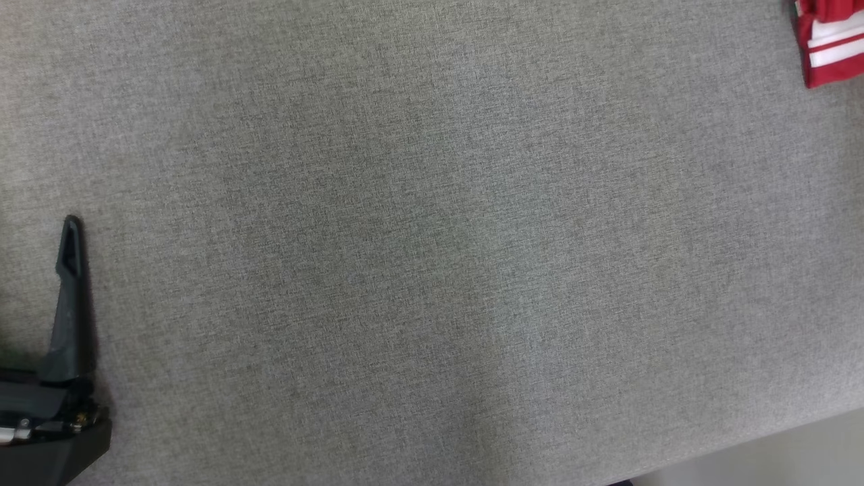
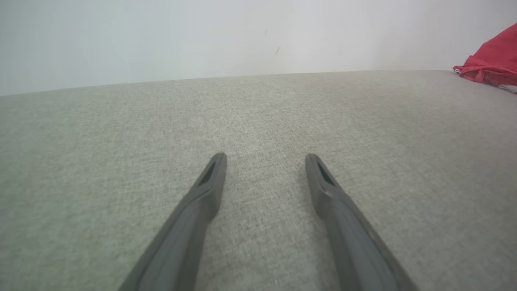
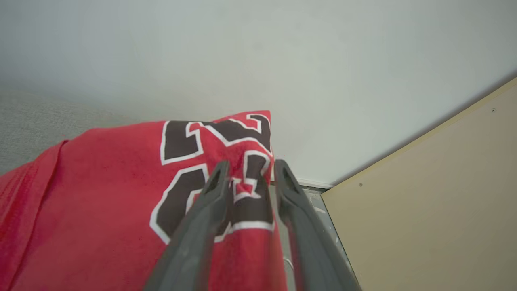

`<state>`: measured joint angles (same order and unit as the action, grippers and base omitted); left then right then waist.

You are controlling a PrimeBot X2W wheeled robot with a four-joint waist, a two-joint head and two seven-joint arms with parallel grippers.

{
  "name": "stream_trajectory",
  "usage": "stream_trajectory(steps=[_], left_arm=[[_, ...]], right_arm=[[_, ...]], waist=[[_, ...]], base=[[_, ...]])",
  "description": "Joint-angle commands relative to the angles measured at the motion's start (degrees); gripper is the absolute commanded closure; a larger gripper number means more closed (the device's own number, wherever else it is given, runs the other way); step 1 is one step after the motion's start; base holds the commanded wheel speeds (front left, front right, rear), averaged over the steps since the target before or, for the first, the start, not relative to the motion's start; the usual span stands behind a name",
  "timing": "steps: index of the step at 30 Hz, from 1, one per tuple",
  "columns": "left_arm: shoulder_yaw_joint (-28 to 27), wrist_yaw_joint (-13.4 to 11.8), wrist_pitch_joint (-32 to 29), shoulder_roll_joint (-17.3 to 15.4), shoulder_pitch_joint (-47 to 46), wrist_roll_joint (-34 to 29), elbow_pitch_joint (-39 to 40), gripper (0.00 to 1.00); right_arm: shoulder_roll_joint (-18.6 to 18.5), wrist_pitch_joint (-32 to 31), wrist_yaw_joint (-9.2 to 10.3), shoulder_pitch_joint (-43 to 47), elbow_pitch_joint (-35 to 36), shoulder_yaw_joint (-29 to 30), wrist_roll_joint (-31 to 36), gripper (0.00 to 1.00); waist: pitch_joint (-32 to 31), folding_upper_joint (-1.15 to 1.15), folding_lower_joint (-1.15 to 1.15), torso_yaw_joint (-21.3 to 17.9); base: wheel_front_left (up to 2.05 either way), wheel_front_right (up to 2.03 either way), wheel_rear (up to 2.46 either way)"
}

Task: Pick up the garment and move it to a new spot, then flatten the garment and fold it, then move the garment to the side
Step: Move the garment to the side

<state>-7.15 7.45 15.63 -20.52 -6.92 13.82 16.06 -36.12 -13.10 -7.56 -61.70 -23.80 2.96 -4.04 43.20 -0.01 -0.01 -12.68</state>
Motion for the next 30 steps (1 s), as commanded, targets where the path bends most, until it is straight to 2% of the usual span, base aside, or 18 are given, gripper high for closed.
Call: stream_trajectory(steps=[1,9,18,30], left_arm=[[2.2,0.0,-0.9,1.6,-0.6,0.6,-4.1,0.0],[3.0,0.0,-0.9,2.5,-1.6,1.7,-5.9,0.0],[2.7,0.0,-0.8,5.1,-1.3,2.0,-8.7,0.0],[-2.8,0.0,-0.5,10.6,2.5,1.4,-13.0,0.0]], right_arm=[[0.2,0.4,0.12,-0.6,-0.5,0.1,0.6,0.0],[1.3,3.9,0.12,-0.4,-1.3,-0.1,2.2,0.0],[3.0,9.6,0.12,1.7,0.5,-2.0,0.5,0.0],[12.8,16.9,0.12,13.8,5.3,-5.9,-3.3,0.0]], waist=[[0.0,0.01,0.01,0.0],[-2.6,0.01,0.01,0.7],[-9.4,0.01,0.01,3.3],[-22.1,0.01,0.01,7.6]], base=[[0.0,0.0,0.0],[0.0,0.0,0.0],[0.0,0.0,0.0],[0.0,0.0,0.0]])
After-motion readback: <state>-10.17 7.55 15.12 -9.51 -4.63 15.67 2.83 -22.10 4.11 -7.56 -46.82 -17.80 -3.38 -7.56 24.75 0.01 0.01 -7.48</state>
